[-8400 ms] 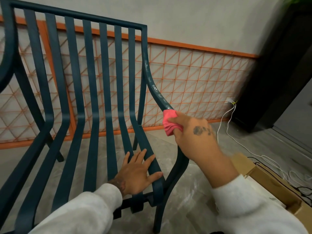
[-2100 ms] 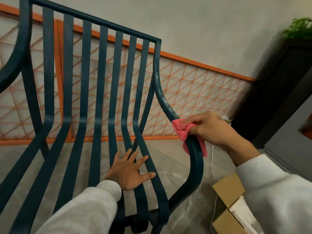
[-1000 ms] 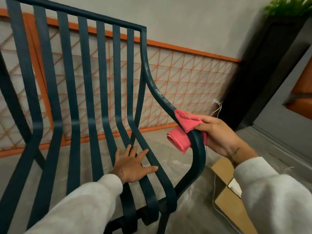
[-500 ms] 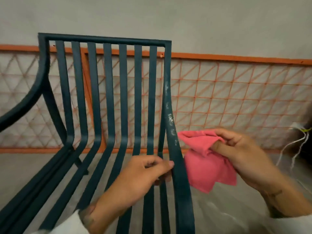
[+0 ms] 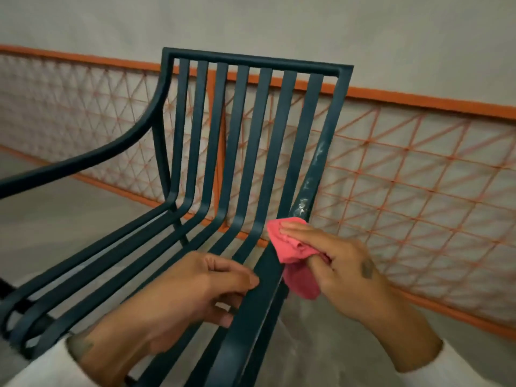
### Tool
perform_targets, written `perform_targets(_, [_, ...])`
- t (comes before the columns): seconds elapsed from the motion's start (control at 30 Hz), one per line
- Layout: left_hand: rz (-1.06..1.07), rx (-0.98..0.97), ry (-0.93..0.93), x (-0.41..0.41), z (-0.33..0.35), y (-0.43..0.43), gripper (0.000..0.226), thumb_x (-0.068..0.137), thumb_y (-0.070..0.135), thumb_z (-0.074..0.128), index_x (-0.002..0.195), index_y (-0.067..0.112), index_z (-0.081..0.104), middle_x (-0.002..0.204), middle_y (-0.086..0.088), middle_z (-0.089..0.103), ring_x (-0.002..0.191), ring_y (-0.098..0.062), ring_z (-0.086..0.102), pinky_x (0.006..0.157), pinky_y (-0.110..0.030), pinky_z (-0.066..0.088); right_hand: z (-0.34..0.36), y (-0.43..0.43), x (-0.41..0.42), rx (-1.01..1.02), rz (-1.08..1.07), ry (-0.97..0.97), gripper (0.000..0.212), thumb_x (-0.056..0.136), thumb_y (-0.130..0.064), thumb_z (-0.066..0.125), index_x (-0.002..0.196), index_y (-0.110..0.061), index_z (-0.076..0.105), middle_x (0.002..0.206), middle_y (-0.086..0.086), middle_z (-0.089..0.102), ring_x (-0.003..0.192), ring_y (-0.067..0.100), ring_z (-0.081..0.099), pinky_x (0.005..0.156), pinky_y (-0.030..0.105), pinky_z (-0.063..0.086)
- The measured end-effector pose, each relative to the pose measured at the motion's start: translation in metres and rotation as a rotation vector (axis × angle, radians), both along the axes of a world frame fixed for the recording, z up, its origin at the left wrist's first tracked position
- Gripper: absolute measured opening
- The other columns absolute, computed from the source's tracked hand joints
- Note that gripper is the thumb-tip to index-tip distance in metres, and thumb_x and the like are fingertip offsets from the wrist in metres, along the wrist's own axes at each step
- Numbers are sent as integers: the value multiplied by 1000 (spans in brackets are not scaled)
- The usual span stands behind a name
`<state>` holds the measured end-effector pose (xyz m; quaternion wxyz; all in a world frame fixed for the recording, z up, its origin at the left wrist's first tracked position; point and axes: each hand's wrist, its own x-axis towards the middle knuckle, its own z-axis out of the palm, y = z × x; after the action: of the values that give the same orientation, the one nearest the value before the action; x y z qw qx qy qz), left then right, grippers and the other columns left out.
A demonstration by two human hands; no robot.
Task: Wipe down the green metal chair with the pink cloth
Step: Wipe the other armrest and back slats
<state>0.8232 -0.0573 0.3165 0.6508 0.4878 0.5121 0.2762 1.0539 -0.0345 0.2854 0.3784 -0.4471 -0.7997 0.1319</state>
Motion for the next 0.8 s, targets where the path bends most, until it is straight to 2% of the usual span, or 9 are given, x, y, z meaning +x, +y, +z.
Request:
perform_targets(0.17, [-7, 8, 66, 10, 17, -5, 13, 89, 10, 65, 83, 10, 76, 74, -1, 69, 62, -6, 61, 52, -19, 46, -18, -29, -10, 50, 111, 83, 51, 85, -11, 44, 131, -23, 61, 137, -18, 55, 130, -5, 46, 109, 14, 33])
perform_targets(0.3, [28, 50, 130, 19, 17, -8, 18, 91, 19, 65, 97, 8, 78, 101, -13, 75, 90, -21, 69, 73, -31, 54, -15, -5, 4, 80, 174, 88, 47, 87, -9, 45, 128, -25, 62, 134, -18, 57, 128, -5, 48, 108, 17, 37])
perform_targets(0.4, [64, 86, 207, 26, 15, -12, 21, 94, 24, 62, 97, 11, 78, 100, -9, 76, 96, -23, 71, 80, -35, 56, -17, 21, 10, 62, 105, 125, 45, 89, -16, 45, 129, -27, 61, 134, -16, 58, 127, -4, 49, 109, 20, 39])
perform_targets(0.47, [59, 109, 261, 29, 19, -12, 20, 95, 23, 61, 96, 11, 78, 96, -5, 77, 90, -17, 72, 76, -32, 58, -25, 14, 6, 76, 89, 147, 46, 89, -8, 50, 131, -23, 61, 136, -14, 57, 128, -4, 47, 109, 20, 38])
perform_targets(0.57, [6, 117, 341, 31, 29, -4, 17, 93, 19, 64, 89, 9, 78, 77, 1, 73, 66, -6, 66, 56, -21, 50, -35, -6, 1, 122, 144, 222, 48, 87, 1, 51, 130, -19, 63, 136, -10, 58, 129, -3, 47, 108, 18, 37])
perform_targets(0.67, [-42, 104, 347, 30, 32, 4, 14, 91, 16, 66, 87, 13, 79, 76, 1, 72, 66, -8, 66, 56, -23, 50, -37, 4, 5, 80, 172, 281, 50, 87, 10, 56, 126, -21, 65, 132, -12, 61, 126, -4, 50, 106, 15, 38])
perform_targets(0.8, [-74, 98, 340, 31, 31, 13, 19, 88, 13, 68, 91, 28, 79, 90, -2, 77, 74, -10, 72, 55, -24, 54, -27, 34, 13, -33, 35, 338, 49, 91, 4, 57, 121, -34, 65, 126, -23, 59, 113, -19, 50, 98, 0, 34])
